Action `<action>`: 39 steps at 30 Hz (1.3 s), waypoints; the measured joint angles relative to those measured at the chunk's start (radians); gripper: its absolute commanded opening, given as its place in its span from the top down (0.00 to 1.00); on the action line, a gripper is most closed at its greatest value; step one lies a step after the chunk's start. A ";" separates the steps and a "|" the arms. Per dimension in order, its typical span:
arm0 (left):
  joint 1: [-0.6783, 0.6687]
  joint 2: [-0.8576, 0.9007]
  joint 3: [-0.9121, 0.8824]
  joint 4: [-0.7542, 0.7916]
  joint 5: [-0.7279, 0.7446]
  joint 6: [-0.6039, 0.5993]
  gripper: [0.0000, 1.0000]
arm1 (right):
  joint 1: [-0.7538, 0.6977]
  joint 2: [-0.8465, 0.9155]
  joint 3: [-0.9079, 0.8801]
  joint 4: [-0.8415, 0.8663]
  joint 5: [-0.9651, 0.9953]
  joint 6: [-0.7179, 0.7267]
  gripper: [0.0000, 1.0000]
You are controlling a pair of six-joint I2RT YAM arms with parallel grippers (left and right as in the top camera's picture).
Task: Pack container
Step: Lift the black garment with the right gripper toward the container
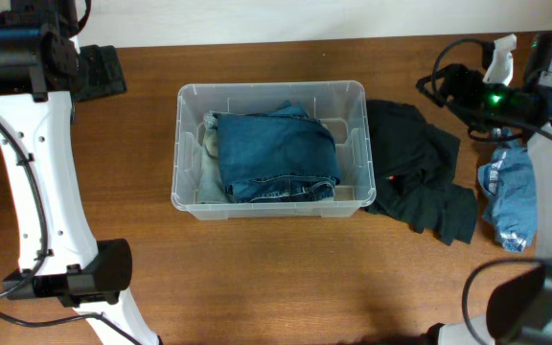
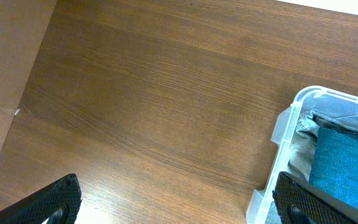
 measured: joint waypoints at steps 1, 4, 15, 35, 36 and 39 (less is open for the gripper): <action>0.000 0.000 0.000 0.000 0.000 0.000 0.01 | 0.000 0.025 0.000 0.001 0.031 -0.019 0.02; 0.000 0.000 0.000 0.000 0.000 0.000 0.00 | 0.000 0.129 0.000 0.010 0.108 -0.044 0.00; 0.000 0.000 0.000 0.000 0.000 0.000 0.01 | 0.051 0.482 -0.006 0.100 0.209 -0.068 0.37; 0.000 0.000 0.000 0.000 0.000 0.000 0.01 | 0.051 0.269 0.100 -0.089 -0.023 -0.083 0.96; 0.000 0.000 0.000 0.000 0.000 0.000 0.00 | 0.041 0.220 0.105 -0.089 -0.068 -0.084 0.96; 0.000 0.000 0.000 0.000 0.000 0.000 0.01 | 0.033 0.108 0.123 -0.082 -0.173 -0.087 0.96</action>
